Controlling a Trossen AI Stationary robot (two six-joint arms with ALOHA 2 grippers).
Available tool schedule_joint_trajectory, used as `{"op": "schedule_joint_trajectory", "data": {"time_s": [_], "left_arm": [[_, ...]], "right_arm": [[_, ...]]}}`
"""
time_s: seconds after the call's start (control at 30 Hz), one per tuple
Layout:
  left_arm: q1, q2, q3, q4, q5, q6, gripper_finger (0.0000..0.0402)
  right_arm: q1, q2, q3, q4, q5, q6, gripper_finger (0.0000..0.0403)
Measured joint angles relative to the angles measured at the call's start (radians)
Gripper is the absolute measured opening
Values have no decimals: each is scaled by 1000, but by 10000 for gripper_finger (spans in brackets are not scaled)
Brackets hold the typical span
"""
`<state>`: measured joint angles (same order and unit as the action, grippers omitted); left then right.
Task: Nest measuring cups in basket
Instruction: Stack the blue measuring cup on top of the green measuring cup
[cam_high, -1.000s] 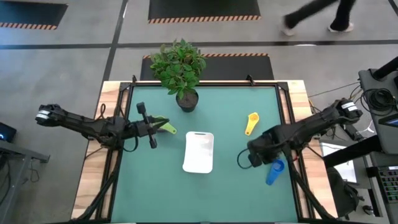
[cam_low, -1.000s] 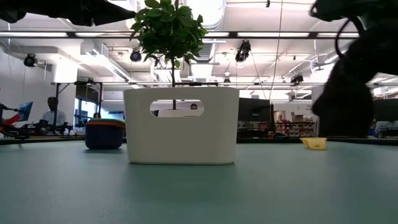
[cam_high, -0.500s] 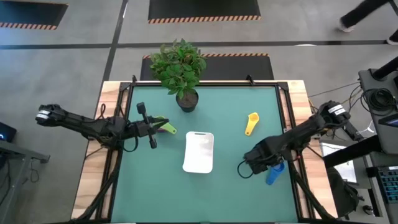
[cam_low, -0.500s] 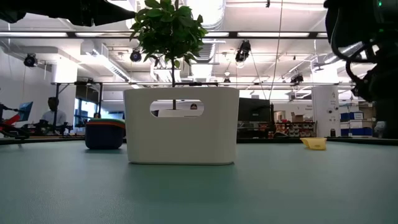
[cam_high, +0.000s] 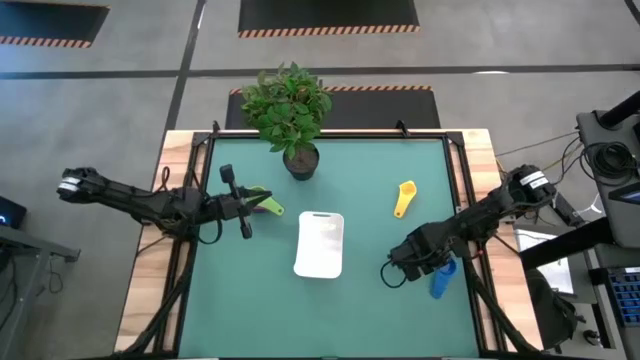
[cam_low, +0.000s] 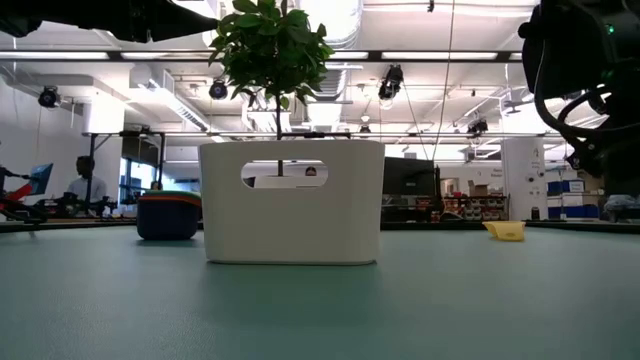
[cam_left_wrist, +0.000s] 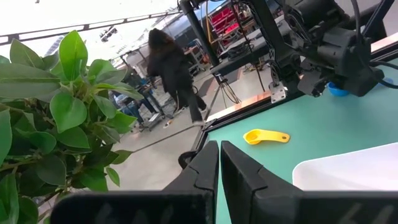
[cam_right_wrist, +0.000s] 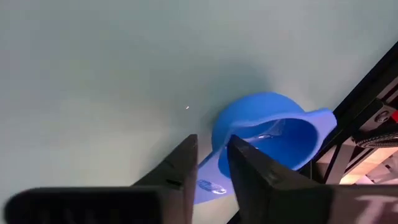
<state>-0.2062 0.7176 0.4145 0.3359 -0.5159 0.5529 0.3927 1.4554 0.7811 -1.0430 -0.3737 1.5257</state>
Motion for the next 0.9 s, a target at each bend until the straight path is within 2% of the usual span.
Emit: {"op": "schedule_joint_trajectory", "data": {"time_s": [0.2,0.5,0.7,0.9], "left_arm": [[0,0,0,0,0,0,0],[0,0,0,1,0,0,0],[0,0,0,6,0,-1,0],[0,0,0,11,1,0,0]], "right_arm": [[0,-1,0,0,2,-17,17],[-1,-18,24,-15,22,-48,9],[-28,-20,128,-136,117,-107,9],[-85,-20,278,-184,287,-240,9]]}}
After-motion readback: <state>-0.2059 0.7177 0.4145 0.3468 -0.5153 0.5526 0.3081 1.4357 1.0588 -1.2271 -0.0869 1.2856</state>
